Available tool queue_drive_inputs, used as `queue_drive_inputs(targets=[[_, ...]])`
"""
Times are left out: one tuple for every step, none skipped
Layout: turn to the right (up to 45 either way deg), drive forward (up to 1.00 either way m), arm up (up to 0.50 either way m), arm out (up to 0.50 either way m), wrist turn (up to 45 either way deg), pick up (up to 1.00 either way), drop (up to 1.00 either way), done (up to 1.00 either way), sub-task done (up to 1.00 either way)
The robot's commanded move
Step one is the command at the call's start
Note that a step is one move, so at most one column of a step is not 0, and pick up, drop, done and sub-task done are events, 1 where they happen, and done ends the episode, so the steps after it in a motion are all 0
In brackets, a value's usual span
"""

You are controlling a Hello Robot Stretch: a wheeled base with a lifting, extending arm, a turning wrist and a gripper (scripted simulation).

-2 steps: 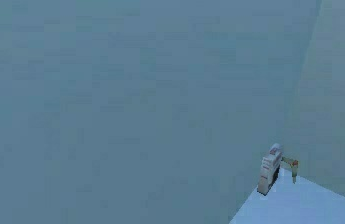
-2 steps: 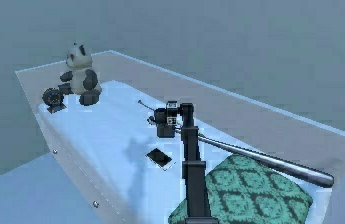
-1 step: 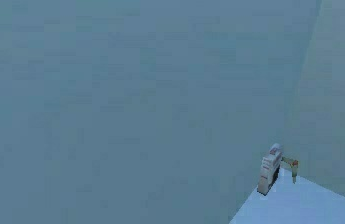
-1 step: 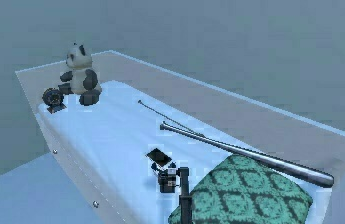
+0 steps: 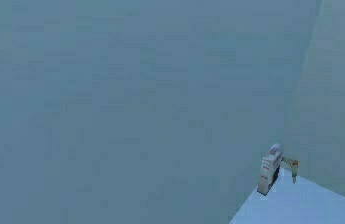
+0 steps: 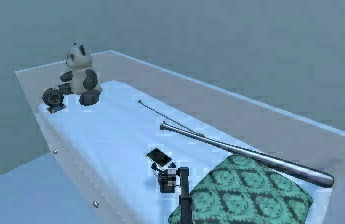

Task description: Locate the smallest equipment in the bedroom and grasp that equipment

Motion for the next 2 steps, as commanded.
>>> queue_drive_inputs(targets=[[0.0, 0.0, 0.1, 0.0, 0.0, 0.0, 0.0, 0.0, 0.0], [0.0, 0.0, 0.0, 0.0, 0.0, 0.0, 0.0, 1.0, 0.0]])
